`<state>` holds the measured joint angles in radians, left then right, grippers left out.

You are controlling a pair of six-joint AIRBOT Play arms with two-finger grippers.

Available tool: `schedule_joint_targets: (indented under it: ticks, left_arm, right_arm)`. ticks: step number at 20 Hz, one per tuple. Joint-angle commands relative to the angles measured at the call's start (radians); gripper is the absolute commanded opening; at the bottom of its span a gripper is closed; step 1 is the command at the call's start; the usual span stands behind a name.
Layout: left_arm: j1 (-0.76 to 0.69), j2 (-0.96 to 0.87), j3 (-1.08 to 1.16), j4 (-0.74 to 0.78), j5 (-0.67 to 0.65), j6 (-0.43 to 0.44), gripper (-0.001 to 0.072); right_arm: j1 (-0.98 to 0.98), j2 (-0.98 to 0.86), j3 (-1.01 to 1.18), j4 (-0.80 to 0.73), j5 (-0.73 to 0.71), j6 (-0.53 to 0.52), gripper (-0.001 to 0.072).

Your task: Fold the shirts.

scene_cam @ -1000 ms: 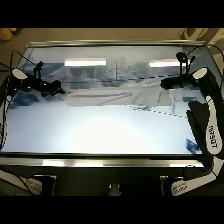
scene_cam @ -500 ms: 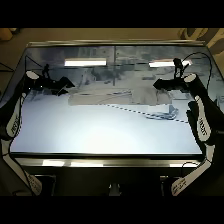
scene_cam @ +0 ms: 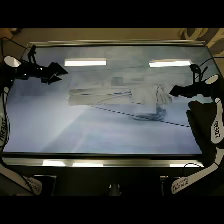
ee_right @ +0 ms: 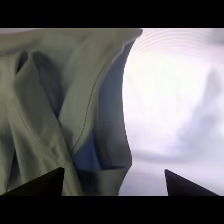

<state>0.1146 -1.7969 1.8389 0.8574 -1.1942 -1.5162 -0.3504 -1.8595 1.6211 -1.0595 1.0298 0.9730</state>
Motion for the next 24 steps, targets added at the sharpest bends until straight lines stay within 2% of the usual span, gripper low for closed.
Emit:
schedule_joint_targets:
  ticks: [1, 4, 7, 13, 14, 16, 17, 18, 19, 20, 21, 24]
  left_arm:
    - [-0.026, 0.12, 0.004, -0.001, -0.051, -0.02, 0.072]
    - [-0.068, 0.2, 0.004, -0.001, -0.056, -0.018, 0.072]
    - [-0.108, 0.256, 0.004, -0.001, -0.056, -0.018, 0.072]
    - [-0.201, 0.277, 0.004, -0.001, -0.055, -0.018, 0.072]
    - [-0.22, 0.274, -0.001, 0.0, -0.051, -0.018, 0.072]
    - [-0.26, 0.262, -0.021, 0.026, -0.023, -0.018, 0.072]
    - [-0.282, 0.25, -0.036, 0.047, 0.001, -0.018, 0.072]
    - [-0.307, 0.23, -0.056, 0.062, 0.031, -0.018, 0.0706]
    - [-0.335, 0.202, -0.076, 0.064, 0.064, -0.017, 0.0469]
    - [-0.362, 0.166, -0.092, 0.063, 0.106, -0.017, 0.0125]
    - [-0.393, 0.115, -0.095, 0.063, 0.156, -0.017, 0.0028]
    - [-0.453, -0.054, -0.095, -0.023, 0.268, -0.065, 0.0027]
  right_arm:
    - [-0.036, -0.056, 0.0, 0.068, 0.088, 0.02, 0.0715]
    - [-0.018, -0.109, 0.0, 0.201, 0.082, 0.076, 0.0715]
    - [0.013, -0.126, 0.0, 0.238, 0.05, 0.109, 0.0715]
    - [0.121, -0.14, 0.0, 0.378, 0.016, 0.071, 0.0698]
    - [0.14, -0.14, 0.0, 0.377, 0.018, 0.067, 0.0588]
    - [0.156, -0.136, 0.0, 0.377, 0.025, 0.038, 0.0182]
    - [0.153, -0.127, 0.0, 0.383, 0.031, 0.035, 0.0017]
    - [0.153, -0.106, 0.0, 0.387, 0.037, 0.023, 0.0018]
    - [0.153, -0.077, 0.0, 0.387, 0.038, 0.004, 0.0017]
    - [0.153, -0.038, 0.0, 0.389, 0.045, -0.01, 0.0017]
    - [0.153, 0.007, 0.0, 0.389, 0.059, -0.024, 0.0017]
    - [0.153, 0.132, 0.0, 0.387, 0.155, -0.024, 0.0017]
